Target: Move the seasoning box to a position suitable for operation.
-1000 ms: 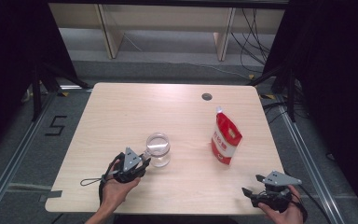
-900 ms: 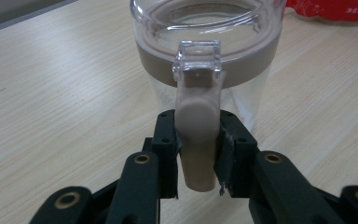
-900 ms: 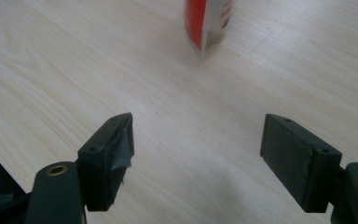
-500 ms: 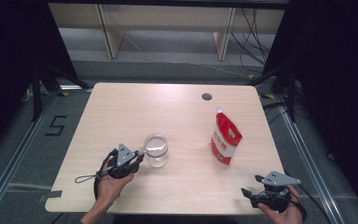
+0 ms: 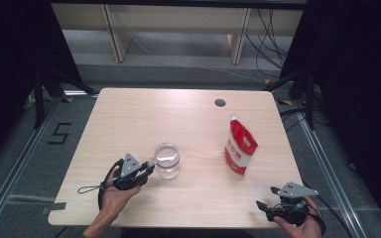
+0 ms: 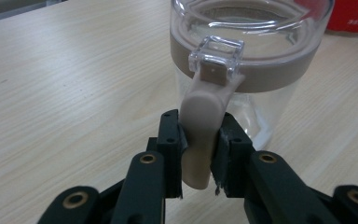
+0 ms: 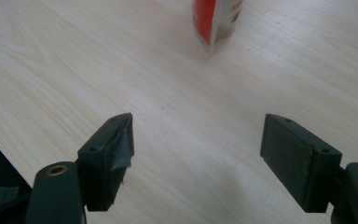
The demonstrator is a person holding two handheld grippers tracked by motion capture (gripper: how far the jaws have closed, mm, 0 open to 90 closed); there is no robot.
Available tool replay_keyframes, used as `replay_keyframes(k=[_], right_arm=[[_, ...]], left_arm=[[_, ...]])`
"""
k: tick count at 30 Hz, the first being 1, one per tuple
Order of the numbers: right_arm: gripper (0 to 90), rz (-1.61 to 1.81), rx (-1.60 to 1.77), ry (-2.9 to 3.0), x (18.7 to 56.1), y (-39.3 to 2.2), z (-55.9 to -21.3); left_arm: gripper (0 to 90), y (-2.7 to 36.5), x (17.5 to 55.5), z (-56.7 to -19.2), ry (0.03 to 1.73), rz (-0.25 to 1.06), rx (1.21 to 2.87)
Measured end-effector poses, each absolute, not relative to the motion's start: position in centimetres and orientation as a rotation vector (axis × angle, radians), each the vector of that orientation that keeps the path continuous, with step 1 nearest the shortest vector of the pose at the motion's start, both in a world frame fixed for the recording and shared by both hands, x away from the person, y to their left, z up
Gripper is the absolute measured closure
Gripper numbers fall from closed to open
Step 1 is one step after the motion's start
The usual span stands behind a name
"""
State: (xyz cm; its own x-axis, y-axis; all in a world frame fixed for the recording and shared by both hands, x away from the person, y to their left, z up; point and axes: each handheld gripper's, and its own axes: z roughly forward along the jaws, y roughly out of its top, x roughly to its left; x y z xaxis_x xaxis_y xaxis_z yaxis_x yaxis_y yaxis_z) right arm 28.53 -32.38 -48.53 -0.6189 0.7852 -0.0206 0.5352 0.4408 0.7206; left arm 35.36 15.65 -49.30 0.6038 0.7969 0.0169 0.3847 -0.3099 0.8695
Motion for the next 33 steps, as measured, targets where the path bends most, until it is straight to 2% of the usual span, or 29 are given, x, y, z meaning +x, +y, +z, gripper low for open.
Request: replay_keyframes(k=[33], right_arm=[[26.6,0.982,1.124,2.368,28.5,-32.2,-48.6]], left_arm=[[73.4,11.8,33.3,-49.6,0.737,0.406,1.941]])
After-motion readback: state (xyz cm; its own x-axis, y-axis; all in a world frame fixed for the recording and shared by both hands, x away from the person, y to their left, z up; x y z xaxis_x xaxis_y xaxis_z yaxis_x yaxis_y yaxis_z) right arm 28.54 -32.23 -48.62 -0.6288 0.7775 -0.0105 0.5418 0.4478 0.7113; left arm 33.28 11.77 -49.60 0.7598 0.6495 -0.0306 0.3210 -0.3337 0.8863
